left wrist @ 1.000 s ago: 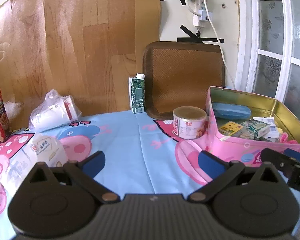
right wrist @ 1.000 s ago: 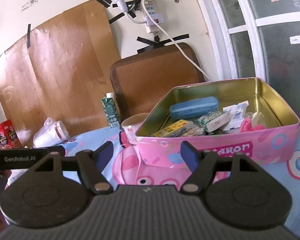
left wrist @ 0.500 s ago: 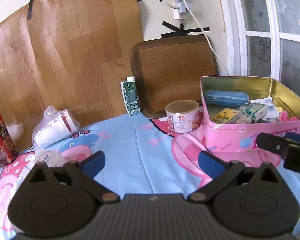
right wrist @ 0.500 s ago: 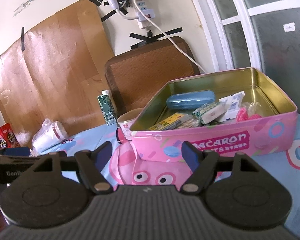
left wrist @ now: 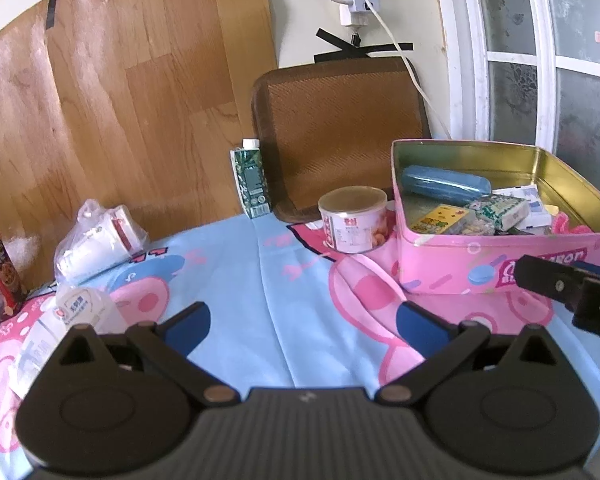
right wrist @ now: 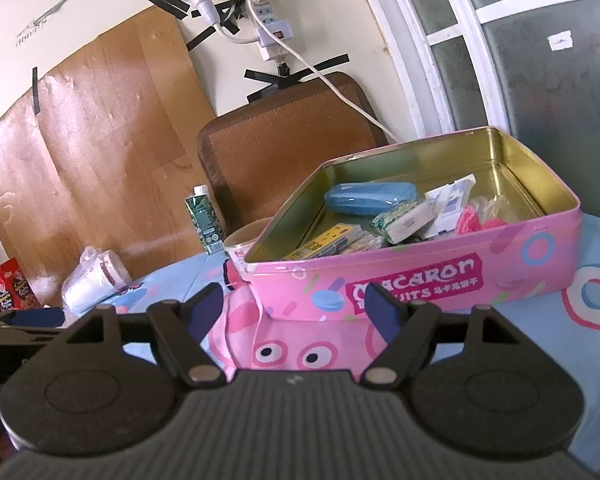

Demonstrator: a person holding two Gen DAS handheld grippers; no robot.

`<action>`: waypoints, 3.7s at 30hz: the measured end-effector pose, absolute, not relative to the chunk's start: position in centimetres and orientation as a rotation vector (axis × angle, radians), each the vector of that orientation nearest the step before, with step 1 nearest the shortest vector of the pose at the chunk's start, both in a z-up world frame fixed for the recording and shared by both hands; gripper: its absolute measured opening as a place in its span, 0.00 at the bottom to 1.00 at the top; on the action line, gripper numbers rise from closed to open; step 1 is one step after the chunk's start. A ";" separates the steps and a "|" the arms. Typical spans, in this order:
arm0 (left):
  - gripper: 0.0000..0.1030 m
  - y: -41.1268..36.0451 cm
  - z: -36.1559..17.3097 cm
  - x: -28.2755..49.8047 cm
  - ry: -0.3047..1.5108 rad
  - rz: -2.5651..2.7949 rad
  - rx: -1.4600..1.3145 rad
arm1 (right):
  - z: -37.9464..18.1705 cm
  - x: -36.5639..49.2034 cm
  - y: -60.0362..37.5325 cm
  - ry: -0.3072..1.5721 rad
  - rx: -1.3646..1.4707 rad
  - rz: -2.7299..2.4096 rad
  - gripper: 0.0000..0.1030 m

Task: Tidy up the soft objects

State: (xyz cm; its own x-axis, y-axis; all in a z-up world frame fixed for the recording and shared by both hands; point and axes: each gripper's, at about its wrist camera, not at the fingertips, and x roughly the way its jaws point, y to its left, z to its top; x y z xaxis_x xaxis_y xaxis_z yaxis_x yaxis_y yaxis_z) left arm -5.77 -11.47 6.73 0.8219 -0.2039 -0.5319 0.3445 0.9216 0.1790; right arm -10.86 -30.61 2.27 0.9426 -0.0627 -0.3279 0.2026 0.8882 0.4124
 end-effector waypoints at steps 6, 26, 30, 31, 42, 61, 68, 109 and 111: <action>1.00 -11.8 6.2 -5.8 0.554 -0.282 0.287 | 2.1 -11.0 -30.1 0.321 0.462 -0.122 0.79; 1.00 -11.6 4.2 -5.6 0.641 -0.204 0.294 | 0.8 -11.3 -30.1 0.348 0.481 -0.115 0.79; 1.00 -11.8 3.8 -5.7 0.640 -0.197 0.316 | 0.7 -11.3 -30.2 0.347 0.486 -0.116 0.79; 1.00 -11.8 3.7 -5.7 0.642 -0.199 0.316 | 0.7 -11.3 -30.2 0.348 0.487 -0.116 0.79; 1.00 -11.7 3.7 -5.8 0.659 -0.226 0.297 | 0.9 -11.8 -30.3 0.313 0.492 -0.147 0.79; 1.00 -10.9 3.6 -6.0 0.712 -0.277 0.249 | 0.7 -11.3 -30.1 0.326 0.491 -0.155 0.79; 1.00 -10.6 3.7 -6.2 0.710 -0.287 0.247 | 0.8 -11.5 -29.7 0.322 0.477 -0.153 0.79; 1.00 -12.0 3.6 -6.7 0.704 -0.327 0.292 | 0.1 -11.5 -30.1 0.335 0.502 -0.166 0.80; 1.00 -12.1 3.6 -6.7 0.705 -0.329 0.293 | 0.0 -11.5 -30.1 0.335 0.502 -0.165 0.80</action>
State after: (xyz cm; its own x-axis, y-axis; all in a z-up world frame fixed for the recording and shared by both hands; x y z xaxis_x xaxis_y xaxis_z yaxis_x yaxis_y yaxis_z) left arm -6.72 -12.09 3.57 0.7146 -0.1949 -0.6719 0.3900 0.9083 0.1514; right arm -11.51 -30.13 0.04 0.9324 -0.0731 -0.3541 0.2361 0.8647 0.4434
